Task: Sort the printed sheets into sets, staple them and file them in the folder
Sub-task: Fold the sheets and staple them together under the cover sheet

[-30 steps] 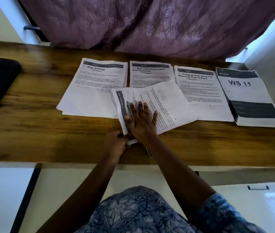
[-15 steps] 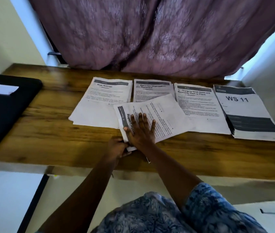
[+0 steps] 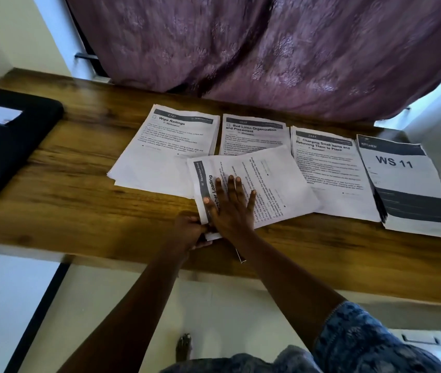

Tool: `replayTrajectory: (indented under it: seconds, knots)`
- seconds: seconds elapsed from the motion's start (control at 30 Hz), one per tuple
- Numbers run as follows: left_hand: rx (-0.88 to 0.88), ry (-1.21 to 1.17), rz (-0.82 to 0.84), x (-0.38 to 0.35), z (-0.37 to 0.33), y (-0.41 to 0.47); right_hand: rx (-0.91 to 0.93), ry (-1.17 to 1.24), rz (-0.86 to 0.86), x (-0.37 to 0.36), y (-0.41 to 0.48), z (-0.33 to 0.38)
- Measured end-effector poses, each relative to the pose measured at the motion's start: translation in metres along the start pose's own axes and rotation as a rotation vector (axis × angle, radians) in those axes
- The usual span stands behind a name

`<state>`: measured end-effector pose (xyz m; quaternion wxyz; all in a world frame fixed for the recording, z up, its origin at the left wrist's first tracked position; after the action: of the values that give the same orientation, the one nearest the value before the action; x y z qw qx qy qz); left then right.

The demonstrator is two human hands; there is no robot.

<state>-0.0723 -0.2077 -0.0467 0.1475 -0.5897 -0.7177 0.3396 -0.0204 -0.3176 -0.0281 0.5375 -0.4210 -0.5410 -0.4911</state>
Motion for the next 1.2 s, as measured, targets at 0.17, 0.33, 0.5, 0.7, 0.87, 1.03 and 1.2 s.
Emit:
replayTrajectory:
  seconds: [0.17, 0.33, 0.5, 0.7, 0.87, 1.03, 1.2]
  knots:
    - [0.009, -0.004, -0.006, 0.003, 0.011, 0.015, -0.006, -0.008, 0.038, -0.011, 0.004, 0.0]
    - [0.048, -0.06, -0.002, -0.001, 0.006, 0.016, -0.041, 0.014, 0.126, -0.011, 0.009, -0.003]
    - [0.042, -0.036, -0.017, -0.001, 0.002, 0.008, -0.047, 0.034, 0.244, 0.006, 0.007, -0.002]
    - [0.008, -0.056, -0.004, -0.001, -0.001, 0.003, -0.143, 0.198, 0.24, 0.036, -0.005, -0.023]
    - [-0.022, -0.042, 0.01, -0.002, -0.001, 0.002, -0.307, 0.364, 0.086, 0.057, -0.045, -0.054]
    - [-0.065, -0.026, 0.022, -0.001, -0.003, -0.001, -0.226, 0.187, 0.254, 0.044, -0.079, -0.038]
    - [-0.083, -0.012, 0.048, -0.005, -0.004, -0.006, -0.287, 0.098, 0.235, 0.045, -0.092, -0.062]
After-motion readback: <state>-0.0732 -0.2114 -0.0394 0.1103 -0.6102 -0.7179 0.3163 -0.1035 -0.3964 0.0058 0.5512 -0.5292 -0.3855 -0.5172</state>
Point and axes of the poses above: each hand's wrist, its own y-axis towards the middle knuckle, its own x-axis out of the back of the hand, z = x × y, the point moved 6 cm from there along y, towards the middle knuckle, and after that the axes turned 11 degrees about -y, right-handed, at the moved point
